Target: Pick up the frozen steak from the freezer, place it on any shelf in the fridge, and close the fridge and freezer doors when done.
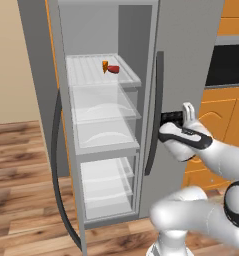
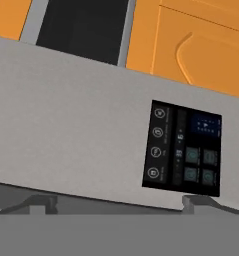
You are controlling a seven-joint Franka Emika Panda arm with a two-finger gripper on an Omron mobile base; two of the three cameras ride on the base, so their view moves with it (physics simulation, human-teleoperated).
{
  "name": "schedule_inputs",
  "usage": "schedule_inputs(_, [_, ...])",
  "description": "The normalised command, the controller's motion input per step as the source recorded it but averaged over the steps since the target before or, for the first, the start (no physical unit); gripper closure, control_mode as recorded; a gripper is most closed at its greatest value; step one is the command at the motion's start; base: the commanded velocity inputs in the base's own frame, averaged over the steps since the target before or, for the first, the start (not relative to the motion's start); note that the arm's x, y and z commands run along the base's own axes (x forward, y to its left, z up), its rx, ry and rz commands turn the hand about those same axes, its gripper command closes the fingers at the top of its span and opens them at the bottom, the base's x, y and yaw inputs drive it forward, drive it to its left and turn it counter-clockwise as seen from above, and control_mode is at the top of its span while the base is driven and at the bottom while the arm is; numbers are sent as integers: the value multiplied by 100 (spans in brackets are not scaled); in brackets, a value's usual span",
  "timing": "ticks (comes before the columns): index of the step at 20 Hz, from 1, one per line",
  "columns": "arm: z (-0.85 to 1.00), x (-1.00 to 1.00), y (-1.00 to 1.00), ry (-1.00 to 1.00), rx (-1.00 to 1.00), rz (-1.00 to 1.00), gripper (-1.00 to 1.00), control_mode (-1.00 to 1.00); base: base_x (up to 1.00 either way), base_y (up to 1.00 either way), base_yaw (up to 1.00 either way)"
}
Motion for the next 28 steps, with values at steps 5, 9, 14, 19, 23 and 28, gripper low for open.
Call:
schedule_inputs(5, [100, -52, 0, 6, -2, 0, -100, -100, 0, 0, 0])
schedule_inputs(9, [90, -63, 0, 14, -7, 0, -100, -100, 0, 0, 0])
schedule_inputs(14, [49, -75, 10, 21, -18, 0, -100, -100, 0, 0, 0])
schedule_inputs(19, [25, -78, 39, 29, -29, 6, -100, -100, 0, 0, 0])
schedule_inputs(23, [-5, -60, 82, 27, -39, 13, -100, -100, 0, 0, 0])
schedule_inputs(28, [-50, -39, 74, 9, -29, 20, -100, -100, 0, 0, 0])
